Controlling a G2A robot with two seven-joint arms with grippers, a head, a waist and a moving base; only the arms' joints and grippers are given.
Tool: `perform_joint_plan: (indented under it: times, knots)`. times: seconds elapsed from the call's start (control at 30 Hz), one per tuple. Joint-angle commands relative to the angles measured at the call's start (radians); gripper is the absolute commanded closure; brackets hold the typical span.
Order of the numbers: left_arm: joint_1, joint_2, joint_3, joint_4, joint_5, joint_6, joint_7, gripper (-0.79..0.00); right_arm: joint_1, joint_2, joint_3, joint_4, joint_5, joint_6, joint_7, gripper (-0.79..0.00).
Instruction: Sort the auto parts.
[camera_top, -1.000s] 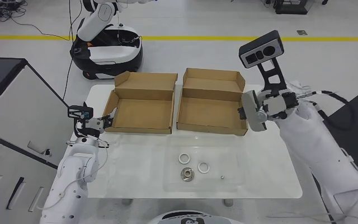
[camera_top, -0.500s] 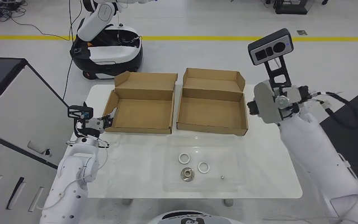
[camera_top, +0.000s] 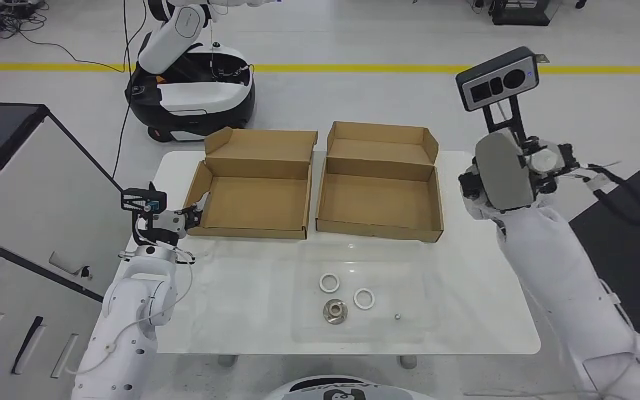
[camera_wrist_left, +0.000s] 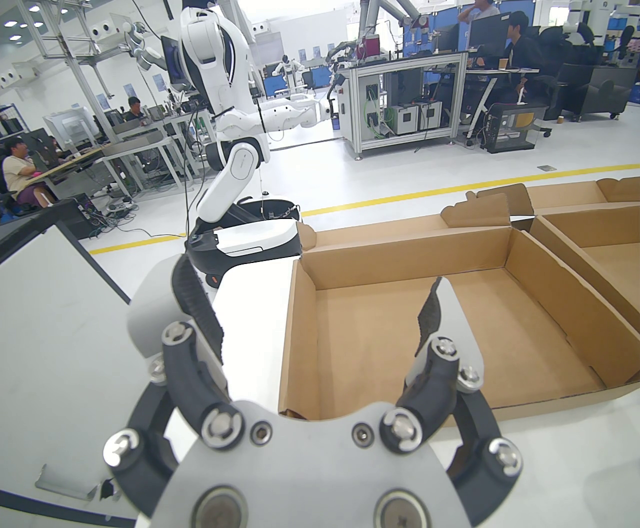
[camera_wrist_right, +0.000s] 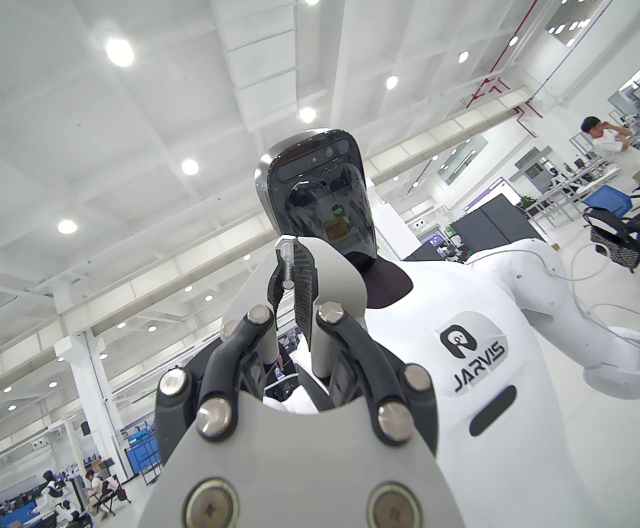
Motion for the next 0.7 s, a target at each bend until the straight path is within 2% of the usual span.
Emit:
perform_joint_plan:
  times: [0.0,0.67]
  knots:
    - [0.000,0.000,0.000,0.000,0.000,0.000,0.000,-0.785,-0.004,-0.004,0.003,0.001,-0.005,0.004,-0.002,0.000]
    - [0.000,0.000,0.000,0.000,0.000,0.000,0.000,-0.785,-0.016,-0.024,0.054,0.020,-0.229,0.100,0.021,0.000]
